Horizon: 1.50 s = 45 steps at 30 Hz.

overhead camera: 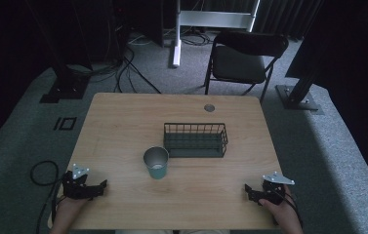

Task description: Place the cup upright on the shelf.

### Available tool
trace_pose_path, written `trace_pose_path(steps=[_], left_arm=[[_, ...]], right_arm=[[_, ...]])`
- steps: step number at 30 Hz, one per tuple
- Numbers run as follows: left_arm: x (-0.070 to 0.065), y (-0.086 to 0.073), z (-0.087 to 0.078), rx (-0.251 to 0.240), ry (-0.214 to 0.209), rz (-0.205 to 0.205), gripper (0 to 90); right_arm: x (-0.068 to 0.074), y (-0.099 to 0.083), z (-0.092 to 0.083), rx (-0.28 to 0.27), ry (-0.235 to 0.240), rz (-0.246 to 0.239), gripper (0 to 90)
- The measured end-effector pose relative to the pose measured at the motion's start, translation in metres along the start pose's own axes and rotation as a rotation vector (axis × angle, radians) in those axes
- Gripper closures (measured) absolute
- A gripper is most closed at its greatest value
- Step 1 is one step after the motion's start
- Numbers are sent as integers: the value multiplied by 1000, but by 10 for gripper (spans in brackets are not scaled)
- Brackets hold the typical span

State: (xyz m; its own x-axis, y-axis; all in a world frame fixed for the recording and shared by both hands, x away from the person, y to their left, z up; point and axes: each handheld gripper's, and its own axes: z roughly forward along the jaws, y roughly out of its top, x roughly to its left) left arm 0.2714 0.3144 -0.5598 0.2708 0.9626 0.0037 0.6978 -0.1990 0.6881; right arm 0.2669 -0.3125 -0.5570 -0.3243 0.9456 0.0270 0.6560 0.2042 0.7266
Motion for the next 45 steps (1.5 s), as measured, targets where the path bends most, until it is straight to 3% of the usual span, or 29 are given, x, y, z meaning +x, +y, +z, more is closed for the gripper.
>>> trace_pose_path(steps=[6, 13, 28, 45], left_arm=[[0, 0, 0, 0, 0, 0, 5], [0, 0, 0, 0, 0, 0, 5], [0, 0, 0, 0, 0, 0, 5], [0, 0, 0, -1, -1, 0, 5]], right_arm=[[10, 17, -5, -29, 28, -67, 131], [21, 32, -6, -58, 58, -104, 132], [39, 45, 2, -91, 141, -127, 146], [76, 63, 16, -126, 262, -186, 147]])
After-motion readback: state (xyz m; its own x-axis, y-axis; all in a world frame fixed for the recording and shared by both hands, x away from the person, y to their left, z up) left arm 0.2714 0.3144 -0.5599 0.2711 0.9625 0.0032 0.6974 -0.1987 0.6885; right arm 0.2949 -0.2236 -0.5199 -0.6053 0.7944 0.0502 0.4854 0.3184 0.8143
